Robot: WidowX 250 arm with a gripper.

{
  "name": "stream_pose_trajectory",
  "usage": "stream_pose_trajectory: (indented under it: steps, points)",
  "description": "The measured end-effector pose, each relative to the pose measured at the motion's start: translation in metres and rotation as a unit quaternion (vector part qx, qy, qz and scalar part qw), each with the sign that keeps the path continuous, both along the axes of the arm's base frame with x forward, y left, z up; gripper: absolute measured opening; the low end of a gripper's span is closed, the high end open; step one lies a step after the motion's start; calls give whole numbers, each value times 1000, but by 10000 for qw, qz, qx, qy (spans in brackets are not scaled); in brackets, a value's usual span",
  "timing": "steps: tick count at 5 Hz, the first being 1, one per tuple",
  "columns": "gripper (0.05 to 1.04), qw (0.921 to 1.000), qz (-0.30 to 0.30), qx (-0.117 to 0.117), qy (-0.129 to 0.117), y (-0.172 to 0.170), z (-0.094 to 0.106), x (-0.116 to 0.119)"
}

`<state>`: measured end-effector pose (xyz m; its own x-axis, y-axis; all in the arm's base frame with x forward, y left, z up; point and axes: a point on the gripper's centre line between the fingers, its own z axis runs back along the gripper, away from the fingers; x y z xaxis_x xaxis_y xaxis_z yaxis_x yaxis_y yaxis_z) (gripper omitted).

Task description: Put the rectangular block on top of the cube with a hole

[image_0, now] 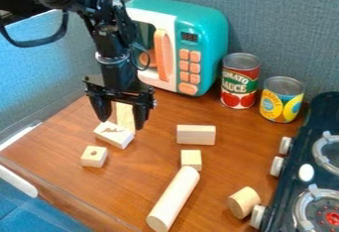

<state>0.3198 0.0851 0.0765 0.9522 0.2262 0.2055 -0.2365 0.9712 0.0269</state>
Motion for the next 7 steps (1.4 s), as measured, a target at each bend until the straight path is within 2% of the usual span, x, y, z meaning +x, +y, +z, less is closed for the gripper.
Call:
stream_pose_trajectory:
  steps: [1, 2, 3, 4, 5, 6, 7]
  points:
    - [1000, 9999, 23, -42, 147, 0, -10, -2]
    - [1000, 9996, 197, 4, 190, 3, -15, 0]
    - [1000, 9886, 1486, 202, -99, 17, -12, 5]
    - [1000, 9642, 2611, 142, -451, 25, -5, 12]
    - [1000, 9216, 3846, 124, -502, 45, -4, 19]
    - [1000, 8679, 4962, 186, -150, 52, -27, 19]
    - [1000, 8245, 5652, 88, 243, 53, -42, 11]
